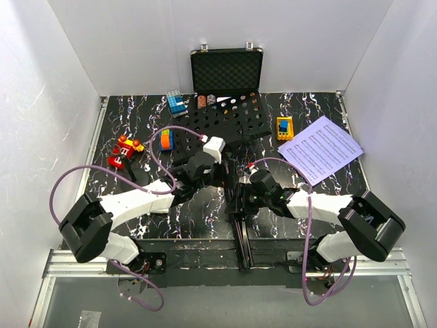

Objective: Pack up the instrument practice props

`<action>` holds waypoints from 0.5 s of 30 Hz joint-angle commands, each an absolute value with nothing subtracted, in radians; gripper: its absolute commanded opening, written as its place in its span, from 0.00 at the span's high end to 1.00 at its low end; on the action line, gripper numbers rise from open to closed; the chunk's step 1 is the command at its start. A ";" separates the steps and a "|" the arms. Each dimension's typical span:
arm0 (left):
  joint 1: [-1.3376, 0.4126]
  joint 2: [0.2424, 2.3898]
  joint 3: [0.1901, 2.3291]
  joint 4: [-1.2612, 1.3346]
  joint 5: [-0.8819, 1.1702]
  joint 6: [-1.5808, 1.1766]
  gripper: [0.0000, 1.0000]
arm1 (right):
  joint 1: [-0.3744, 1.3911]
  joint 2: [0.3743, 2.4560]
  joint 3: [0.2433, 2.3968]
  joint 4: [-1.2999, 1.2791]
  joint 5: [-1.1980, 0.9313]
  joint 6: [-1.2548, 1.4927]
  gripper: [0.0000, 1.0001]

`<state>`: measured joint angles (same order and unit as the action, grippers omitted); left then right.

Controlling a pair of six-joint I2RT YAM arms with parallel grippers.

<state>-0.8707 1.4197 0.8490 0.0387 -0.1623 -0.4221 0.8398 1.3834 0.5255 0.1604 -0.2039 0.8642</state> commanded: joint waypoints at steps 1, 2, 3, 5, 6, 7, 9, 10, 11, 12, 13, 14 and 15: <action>-0.871 1.284 0.787 0.011 -0.115 -0.471 0.02 | 0.836 1.385 0.578 0.295 -0.161 0.867 0.99; -0.871 1.249 0.781 0.006 -0.120 -0.475 0.02 | 0.836 1.388 0.584 0.284 -0.161 0.867 0.99; -0.871 1.220 0.773 -0.024 -0.126 -0.485 0.02 | 0.836 1.394 0.591 0.275 -0.160 0.865 0.96; -0.873 1.155 0.767 -0.063 -0.139 -0.494 0.02 | 0.836 1.396 0.604 0.244 -0.161 0.862 0.79; -0.874 1.122 0.762 -0.086 -0.147 -0.494 0.02 | 0.836 1.391 0.609 0.229 -0.157 0.859 0.73; -0.873 1.089 0.756 -0.101 -0.158 -0.494 0.02 | 0.836 1.384 0.612 0.215 -0.153 0.858 0.67; -0.873 1.037 0.746 -0.141 -0.181 -0.485 0.02 | 0.836 1.371 0.615 0.184 -0.137 0.854 0.60; -0.873 1.017 0.738 -0.158 -0.196 -0.480 0.02 | 0.836 1.365 0.615 0.169 -0.130 0.851 0.57; -0.873 0.999 0.736 -0.176 -0.208 -0.474 0.02 | 0.836 1.359 0.618 0.155 -0.123 0.848 0.54; -0.874 0.985 0.738 -0.195 -0.221 -0.471 0.02 | 0.836 1.353 0.621 0.137 -0.117 0.845 0.51; -0.873 0.973 0.739 -0.207 -0.228 -0.469 0.02 | 0.838 1.348 0.626 0.120 -0.112 0.841 0.46; -0.873 0.963 0.739 -0.218 -0.232 -0.471 0.02 | 0.836 1.347 0.633 0.097 -0.107 0.835 0.32; -0.873 0.956 0.739 -0.225 -0.233 -0.472 0.02 | 0.836 1.344 0.640 0.080 -0.104 0.827 0.23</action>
<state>-0.8711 0.9863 0.7589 -0.1326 -0.1875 -0.4793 0.8429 1.4025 0.5606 0.1001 -0.1635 0.8436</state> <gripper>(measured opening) 0.981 0.618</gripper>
